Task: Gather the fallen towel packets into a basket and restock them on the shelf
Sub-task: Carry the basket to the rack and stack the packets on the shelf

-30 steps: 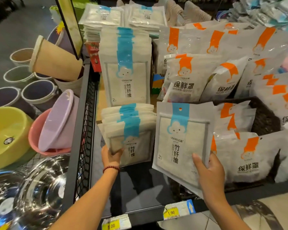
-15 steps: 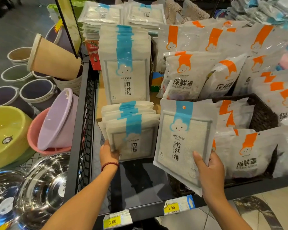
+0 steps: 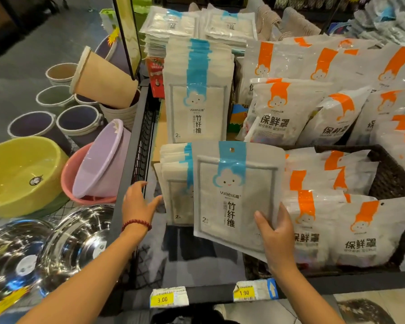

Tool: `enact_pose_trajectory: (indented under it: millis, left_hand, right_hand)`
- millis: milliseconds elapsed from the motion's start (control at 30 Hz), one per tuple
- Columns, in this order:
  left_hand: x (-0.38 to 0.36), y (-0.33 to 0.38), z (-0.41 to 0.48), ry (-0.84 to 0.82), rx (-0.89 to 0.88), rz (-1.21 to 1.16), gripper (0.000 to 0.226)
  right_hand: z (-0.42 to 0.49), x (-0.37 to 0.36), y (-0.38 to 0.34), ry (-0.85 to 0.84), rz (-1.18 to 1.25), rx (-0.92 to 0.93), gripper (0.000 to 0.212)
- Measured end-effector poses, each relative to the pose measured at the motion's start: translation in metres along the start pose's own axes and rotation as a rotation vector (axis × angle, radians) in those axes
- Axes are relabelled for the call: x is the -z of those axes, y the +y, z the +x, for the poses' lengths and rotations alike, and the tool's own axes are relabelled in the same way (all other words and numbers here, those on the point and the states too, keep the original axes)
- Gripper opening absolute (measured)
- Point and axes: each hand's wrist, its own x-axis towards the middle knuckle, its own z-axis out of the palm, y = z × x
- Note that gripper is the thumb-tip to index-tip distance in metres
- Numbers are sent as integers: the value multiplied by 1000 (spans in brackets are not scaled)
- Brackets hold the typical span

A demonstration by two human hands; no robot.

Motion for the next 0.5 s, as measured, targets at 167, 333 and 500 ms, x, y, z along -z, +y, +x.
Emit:
enact_pose_trajectory:
  millis: [167,333,500]
  left_hand:
    - [33,-29,-4,13,84,262,64]
    - [35,-47,-14,-130,268,201,62]
    - [31,-49,-14,-62,275,274,50]
  right_hand:
    - [18,-48,27,-191,-12,-66,34]
    - [32,-87,62,-131,-19,-118,20]
    - [33,-102,111,8,-499,-291,15]
